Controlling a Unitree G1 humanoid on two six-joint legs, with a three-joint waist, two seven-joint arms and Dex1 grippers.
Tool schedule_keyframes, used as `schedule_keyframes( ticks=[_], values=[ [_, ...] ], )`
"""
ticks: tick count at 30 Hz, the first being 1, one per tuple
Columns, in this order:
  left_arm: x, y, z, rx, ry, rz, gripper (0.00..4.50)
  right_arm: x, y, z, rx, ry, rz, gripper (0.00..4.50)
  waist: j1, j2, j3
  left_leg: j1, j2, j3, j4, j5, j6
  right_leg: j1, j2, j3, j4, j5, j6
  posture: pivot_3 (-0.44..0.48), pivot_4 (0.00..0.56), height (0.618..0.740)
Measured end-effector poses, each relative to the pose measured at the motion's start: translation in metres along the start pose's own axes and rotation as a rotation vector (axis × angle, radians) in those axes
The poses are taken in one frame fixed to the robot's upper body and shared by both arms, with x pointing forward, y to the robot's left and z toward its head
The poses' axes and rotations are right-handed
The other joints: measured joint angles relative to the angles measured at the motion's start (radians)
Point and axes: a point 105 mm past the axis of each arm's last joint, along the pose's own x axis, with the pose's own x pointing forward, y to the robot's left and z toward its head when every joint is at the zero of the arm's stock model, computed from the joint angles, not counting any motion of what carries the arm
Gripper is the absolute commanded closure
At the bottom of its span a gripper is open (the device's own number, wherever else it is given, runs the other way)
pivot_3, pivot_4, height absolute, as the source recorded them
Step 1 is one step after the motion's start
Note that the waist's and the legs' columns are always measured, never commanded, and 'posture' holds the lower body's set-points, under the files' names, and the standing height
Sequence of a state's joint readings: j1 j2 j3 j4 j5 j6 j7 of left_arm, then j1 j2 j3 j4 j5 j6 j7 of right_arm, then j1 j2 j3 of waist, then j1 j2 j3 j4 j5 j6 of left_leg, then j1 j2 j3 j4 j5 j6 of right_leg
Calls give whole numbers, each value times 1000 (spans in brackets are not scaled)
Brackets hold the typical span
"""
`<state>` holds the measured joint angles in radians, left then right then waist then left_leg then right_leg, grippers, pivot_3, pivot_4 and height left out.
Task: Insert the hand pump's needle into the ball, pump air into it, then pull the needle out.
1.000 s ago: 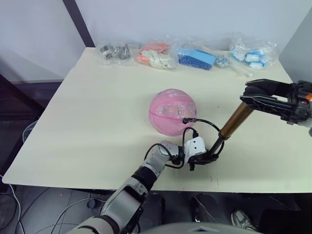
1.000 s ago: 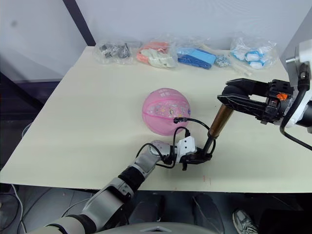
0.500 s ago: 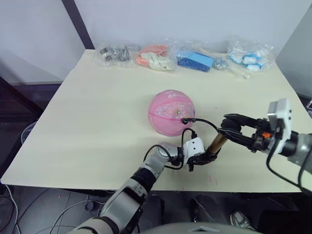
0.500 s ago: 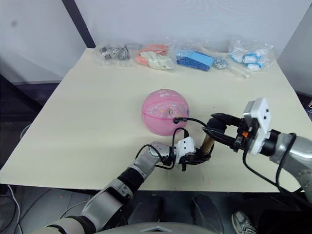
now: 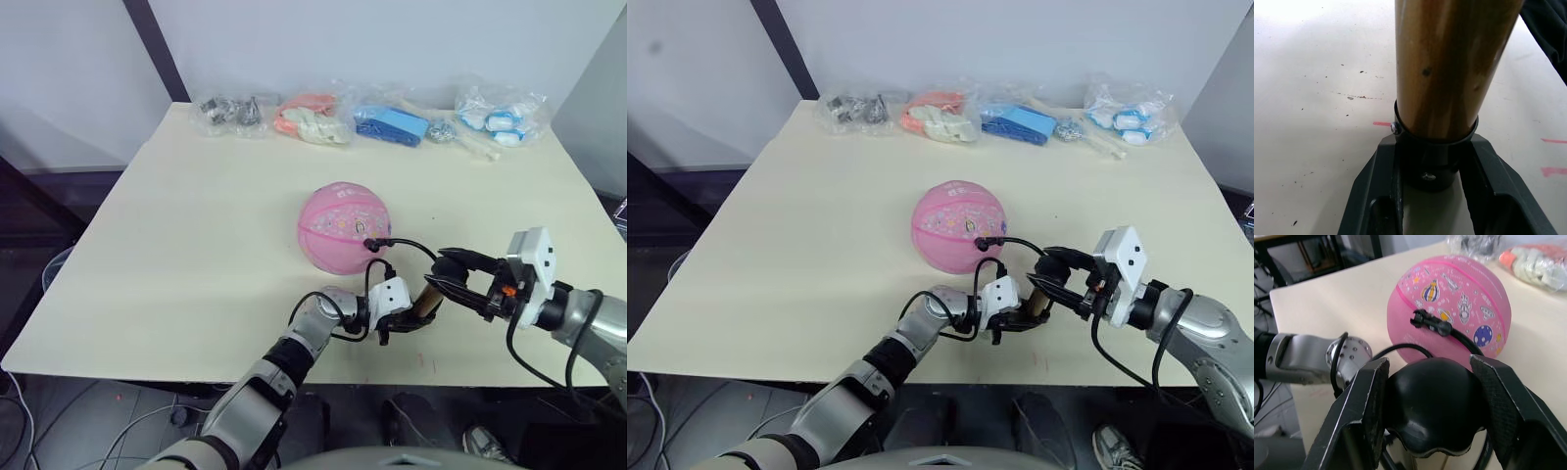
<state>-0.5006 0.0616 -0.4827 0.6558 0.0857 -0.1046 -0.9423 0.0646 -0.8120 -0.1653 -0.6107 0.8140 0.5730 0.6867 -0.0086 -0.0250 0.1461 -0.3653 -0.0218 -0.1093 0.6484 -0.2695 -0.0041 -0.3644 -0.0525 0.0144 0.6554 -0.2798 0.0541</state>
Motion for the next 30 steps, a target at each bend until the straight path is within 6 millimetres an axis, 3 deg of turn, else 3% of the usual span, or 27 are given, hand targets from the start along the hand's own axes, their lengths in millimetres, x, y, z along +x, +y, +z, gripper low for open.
schedule_keyframes(
  ticks=[7,12,17,23,30],
  values=[
    [1,0,5,3,-20,-9,3403,-19,-5,41,25,-13,31,2201,5,5,4,-14,-2,0,3,0,1,-13,-1,-1,2,3,-4,0,150,740],
    [1,0,5,2,-21,-7,3403,-31,-5,79,-15,-40,51,2201,7,4,5,-14,-3,0,3,0,1,-12,-2,0,2,3,-4,0,150,740],
    [2,0,7,-1,-23,-9,3403,-43,-12,104,-31,-25,43,2201,9,5,7,-14,-2,1,3,0,1,-13,-2,0,2,3,-4,0,150,740],
    [2,0,7,-33,-32,-9,3403,-50,-18,119,-23,-50,33,2201,10,5,8,-15,-2,1,3,0,1,-13,-2,0,2,3,-4,0,150,740],
    [2,0,5,-49,-27,-2,3403,-44,-10,113,-64,-77,40,2201,11,4,7,-13,-2,1,3,0,1,-12,-1,0,3,3,-4,0,150,740]
  ],
)
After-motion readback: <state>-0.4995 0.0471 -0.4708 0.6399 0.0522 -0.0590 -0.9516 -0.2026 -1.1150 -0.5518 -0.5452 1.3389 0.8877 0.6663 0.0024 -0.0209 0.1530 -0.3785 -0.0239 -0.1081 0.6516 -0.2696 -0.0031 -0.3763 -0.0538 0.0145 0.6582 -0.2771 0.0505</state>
